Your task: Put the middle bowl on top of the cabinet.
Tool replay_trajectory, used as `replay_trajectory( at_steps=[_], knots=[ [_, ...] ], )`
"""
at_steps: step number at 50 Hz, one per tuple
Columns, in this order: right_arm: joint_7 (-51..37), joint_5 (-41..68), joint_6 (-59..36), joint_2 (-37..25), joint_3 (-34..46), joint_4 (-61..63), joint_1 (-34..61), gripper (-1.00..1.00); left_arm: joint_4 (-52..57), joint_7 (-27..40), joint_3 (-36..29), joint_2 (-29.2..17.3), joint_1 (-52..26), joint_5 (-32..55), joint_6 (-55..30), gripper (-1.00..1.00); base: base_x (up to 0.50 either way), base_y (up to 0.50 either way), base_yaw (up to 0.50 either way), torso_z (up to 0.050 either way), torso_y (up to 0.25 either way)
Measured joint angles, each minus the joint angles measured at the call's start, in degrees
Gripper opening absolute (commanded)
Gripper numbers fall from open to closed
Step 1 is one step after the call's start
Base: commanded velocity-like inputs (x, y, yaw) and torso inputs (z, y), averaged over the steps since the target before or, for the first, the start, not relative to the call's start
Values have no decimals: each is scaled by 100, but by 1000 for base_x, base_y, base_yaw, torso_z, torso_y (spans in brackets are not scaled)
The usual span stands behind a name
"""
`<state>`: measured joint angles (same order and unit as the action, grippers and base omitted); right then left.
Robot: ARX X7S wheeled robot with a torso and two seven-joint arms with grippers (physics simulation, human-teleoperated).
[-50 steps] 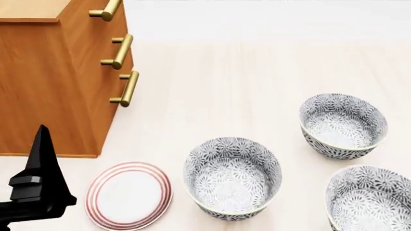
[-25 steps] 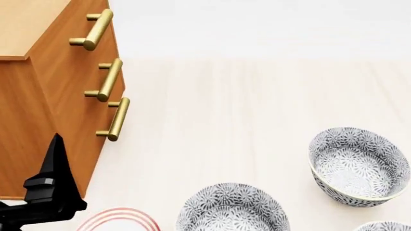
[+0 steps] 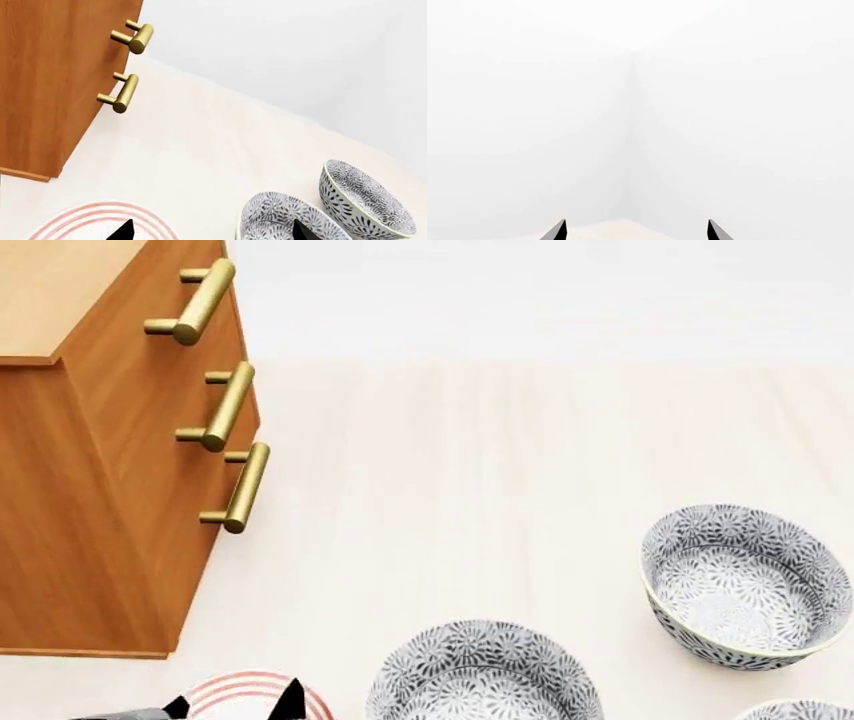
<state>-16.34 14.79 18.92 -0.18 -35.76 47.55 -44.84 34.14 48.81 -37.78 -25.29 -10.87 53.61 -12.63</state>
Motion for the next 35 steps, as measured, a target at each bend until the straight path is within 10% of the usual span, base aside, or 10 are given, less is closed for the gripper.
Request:
replay_trajectory(
  at_steps=[35],
  knots=[
    [-522,-506,-46,-97,796,153,41,100,192,1040,-646,1224,-564,760,-792,100,0,0,0,0,0]
  ],
)
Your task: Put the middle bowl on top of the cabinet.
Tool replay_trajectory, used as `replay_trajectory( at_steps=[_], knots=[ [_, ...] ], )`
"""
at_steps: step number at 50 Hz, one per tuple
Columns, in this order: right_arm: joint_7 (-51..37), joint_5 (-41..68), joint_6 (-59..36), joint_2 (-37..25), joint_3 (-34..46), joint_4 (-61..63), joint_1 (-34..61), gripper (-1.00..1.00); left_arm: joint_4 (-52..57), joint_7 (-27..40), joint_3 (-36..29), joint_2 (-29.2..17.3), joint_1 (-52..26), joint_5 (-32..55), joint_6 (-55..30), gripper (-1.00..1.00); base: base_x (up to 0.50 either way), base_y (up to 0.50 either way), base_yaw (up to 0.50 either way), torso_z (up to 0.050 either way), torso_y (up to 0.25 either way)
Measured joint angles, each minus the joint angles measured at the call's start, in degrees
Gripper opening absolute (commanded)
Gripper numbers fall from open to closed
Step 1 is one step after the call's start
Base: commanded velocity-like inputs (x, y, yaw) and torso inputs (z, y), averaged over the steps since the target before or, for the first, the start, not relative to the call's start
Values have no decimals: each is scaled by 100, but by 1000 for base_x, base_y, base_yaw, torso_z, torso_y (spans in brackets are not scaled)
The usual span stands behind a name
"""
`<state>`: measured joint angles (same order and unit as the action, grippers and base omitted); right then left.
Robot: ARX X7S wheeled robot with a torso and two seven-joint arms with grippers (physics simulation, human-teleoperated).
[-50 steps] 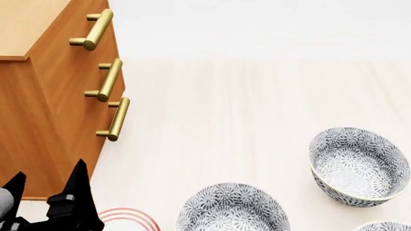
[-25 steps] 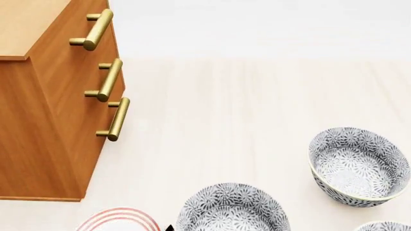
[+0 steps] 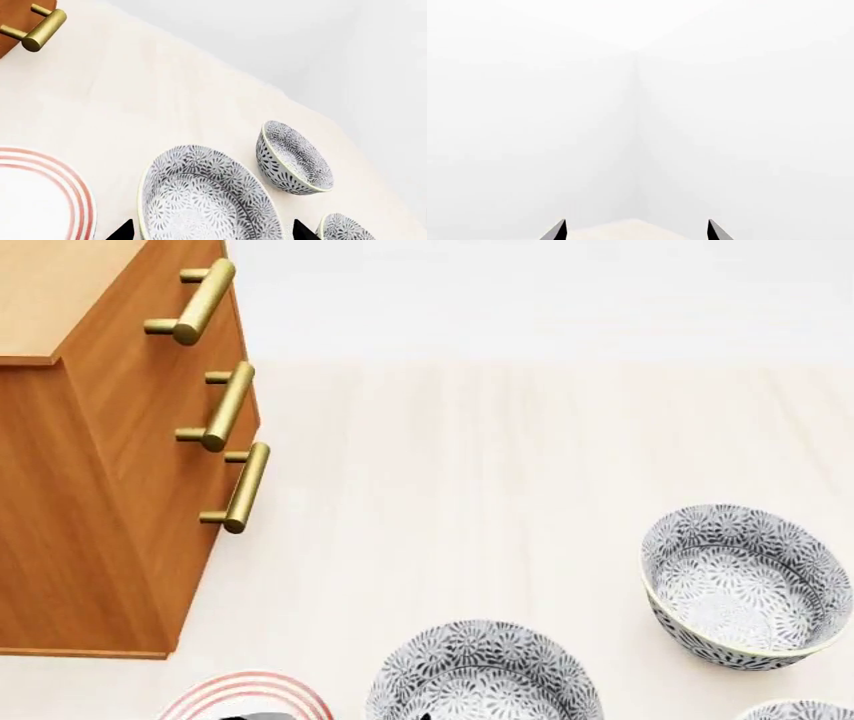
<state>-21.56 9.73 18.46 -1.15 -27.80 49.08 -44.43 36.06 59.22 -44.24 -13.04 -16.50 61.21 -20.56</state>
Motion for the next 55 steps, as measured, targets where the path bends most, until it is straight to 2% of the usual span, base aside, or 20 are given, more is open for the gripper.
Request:
replay_trajectory(
  at_steps=[20,55],
  knots=[
    [302,273,82,87,-285,-26,-43,100,-363,491,29,242,-151,135,-118,100,0,0,0,0,0],
    [344,253,74,109,-306,55,-54,100,-1423,-418,127,311,-503,115,221,100,0,0,0,0,0]
  ],
)
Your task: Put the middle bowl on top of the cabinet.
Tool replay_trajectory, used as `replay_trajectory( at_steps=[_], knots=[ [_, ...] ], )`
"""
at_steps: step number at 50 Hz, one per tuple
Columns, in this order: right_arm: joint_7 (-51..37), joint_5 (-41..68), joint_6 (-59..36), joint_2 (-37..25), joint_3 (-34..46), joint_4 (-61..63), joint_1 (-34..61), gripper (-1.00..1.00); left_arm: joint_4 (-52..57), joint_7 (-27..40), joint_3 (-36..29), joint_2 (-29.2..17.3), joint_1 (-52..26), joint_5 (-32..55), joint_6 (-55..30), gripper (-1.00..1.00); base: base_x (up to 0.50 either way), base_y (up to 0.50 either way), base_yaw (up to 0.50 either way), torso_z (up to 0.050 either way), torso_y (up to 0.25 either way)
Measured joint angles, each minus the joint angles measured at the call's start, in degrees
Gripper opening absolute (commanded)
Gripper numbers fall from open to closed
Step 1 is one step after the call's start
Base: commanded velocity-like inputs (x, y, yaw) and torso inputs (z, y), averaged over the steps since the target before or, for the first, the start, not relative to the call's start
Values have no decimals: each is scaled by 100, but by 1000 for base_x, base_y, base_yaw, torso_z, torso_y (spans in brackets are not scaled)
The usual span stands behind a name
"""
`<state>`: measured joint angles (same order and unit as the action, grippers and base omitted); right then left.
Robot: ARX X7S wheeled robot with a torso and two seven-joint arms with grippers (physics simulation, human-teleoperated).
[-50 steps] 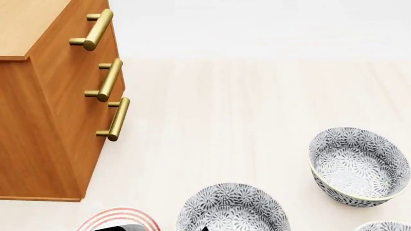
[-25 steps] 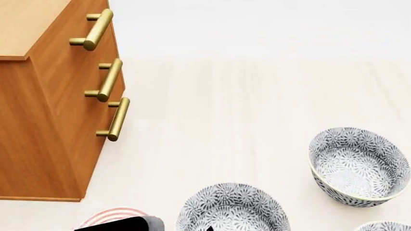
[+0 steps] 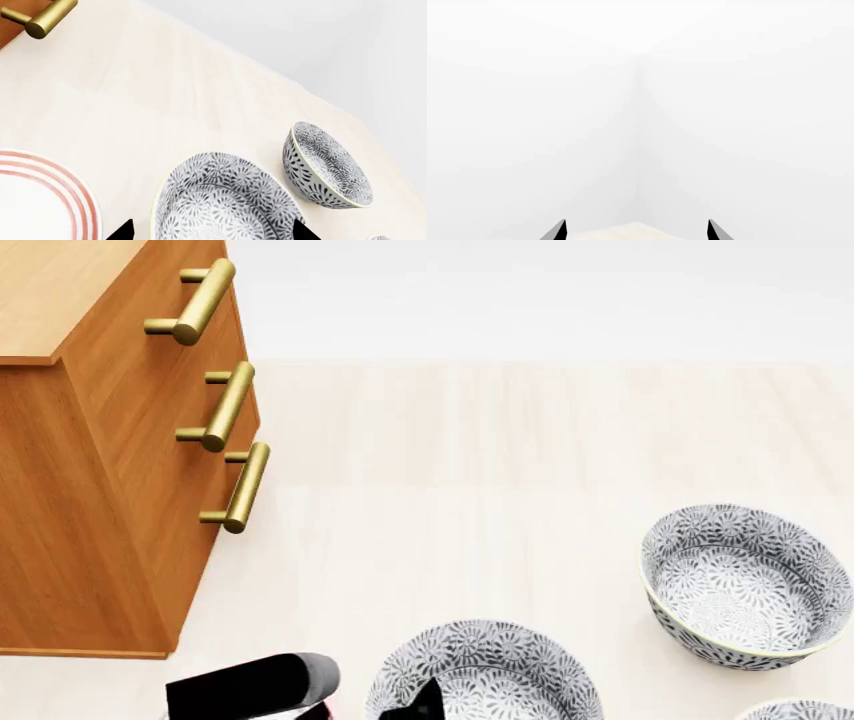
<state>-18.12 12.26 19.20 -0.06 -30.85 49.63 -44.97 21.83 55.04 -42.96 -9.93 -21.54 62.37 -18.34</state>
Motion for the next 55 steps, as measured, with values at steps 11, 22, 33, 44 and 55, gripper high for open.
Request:
replay_trajectory(
  at_steps=[11,22,33,44,55],
  knots=[
    [11,-10,0,1,4,15,-1,100,-349,-271,-35,15,44,-57,136,100,0,0,0,0,0],
    [31,-13,-13,2,-8,37,-1,100,-780,-544,-93,53,97,-183,295,100,0,0,0,0,0],
    [62,-5,-28,3,-23,53,-2,100,-1069,-834,-163,85,168,-251,451,100,0,0,0,0,0],
    [91,0,-11,4,-34,45,-2,100,-1282,-1059,-234,112,208,-289,561,100,0,0,0,0,0],
    [94,-29,-4,4,-14,50,-2,100,-1502,-1279,-271,133,230,-292,671,100,0,0,0,0,0]
  ],
)
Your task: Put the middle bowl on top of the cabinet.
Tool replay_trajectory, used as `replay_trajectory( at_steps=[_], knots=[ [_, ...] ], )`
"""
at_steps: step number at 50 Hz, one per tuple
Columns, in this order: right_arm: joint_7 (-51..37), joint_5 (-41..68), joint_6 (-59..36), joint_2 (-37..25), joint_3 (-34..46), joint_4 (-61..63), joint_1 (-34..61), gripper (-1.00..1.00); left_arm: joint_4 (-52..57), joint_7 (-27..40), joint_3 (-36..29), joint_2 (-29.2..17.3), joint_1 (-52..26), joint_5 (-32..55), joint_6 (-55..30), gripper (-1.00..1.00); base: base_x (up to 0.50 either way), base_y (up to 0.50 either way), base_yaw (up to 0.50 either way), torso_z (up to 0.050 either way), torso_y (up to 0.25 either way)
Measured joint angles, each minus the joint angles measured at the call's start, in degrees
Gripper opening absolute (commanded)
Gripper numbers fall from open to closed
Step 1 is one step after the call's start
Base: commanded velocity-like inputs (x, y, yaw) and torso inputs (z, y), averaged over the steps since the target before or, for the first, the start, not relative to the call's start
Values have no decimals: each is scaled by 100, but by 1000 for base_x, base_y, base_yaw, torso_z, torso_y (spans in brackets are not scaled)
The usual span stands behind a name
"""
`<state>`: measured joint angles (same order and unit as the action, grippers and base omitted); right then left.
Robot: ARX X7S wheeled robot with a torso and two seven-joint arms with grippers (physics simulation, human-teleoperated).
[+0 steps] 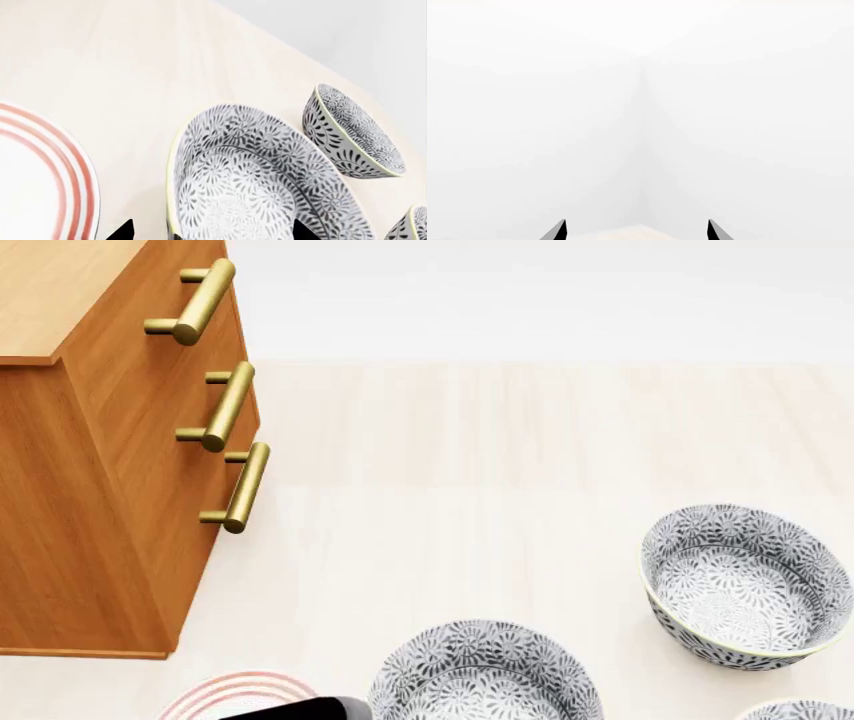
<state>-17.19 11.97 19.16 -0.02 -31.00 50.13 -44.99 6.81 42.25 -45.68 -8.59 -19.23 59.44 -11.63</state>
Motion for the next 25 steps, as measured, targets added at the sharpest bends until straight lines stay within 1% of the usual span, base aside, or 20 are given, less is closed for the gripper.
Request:
replay_trajectory(
  at_steps=[22,23,25],
  knots=[
    [27,-63,-46,0,19,86,0,100,-269,-333,-50,39,25,134,125,100,0,0,0,0,0],
    [28,-64,-51,0,18,93,0,100,-277,-344,-48,39,27,150,127,-100,0,0,0,0,0],
    [29,-65,-63,0,16,106,0,100,-274,-362,-28,35,27,133,133,-100,0,0,0,0,0]
  ],
)
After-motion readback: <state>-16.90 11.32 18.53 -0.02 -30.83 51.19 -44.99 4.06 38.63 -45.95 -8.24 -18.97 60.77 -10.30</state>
